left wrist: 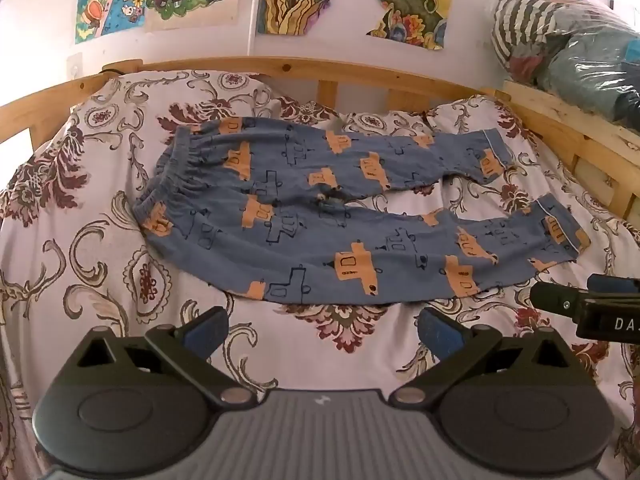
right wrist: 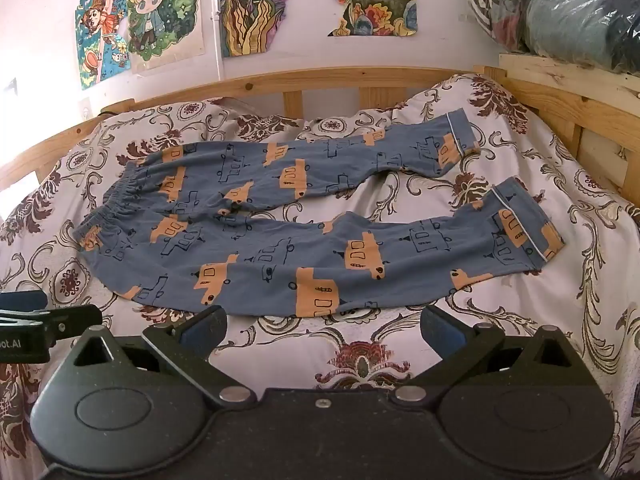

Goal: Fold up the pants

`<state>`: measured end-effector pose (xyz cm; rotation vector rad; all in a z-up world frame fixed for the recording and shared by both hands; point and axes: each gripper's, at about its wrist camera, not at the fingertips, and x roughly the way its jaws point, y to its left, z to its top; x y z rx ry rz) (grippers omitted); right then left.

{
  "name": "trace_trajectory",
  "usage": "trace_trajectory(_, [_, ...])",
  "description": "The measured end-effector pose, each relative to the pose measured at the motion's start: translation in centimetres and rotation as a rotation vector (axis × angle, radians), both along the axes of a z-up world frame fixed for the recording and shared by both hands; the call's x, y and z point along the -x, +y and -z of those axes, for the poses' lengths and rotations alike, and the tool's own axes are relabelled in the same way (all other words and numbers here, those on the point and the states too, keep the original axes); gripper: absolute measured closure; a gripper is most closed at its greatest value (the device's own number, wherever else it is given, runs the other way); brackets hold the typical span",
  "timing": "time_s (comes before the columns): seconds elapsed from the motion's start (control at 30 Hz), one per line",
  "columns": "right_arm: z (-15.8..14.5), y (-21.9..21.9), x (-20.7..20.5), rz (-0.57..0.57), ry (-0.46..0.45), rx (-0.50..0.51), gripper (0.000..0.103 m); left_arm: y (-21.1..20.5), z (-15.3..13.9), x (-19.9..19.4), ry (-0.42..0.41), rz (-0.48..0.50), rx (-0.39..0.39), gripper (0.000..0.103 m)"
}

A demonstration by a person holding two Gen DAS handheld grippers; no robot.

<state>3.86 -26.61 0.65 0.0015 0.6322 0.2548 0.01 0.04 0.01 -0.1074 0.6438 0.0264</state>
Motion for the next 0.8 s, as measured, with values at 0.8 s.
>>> trace_trajectory(0.8, [0.11, -0.19, -0.10, 0.013, 0.009, -0.005, 0.001, -0.23, 0.33, 0.18, 0.006, 0.002, -0.002, 0.000])
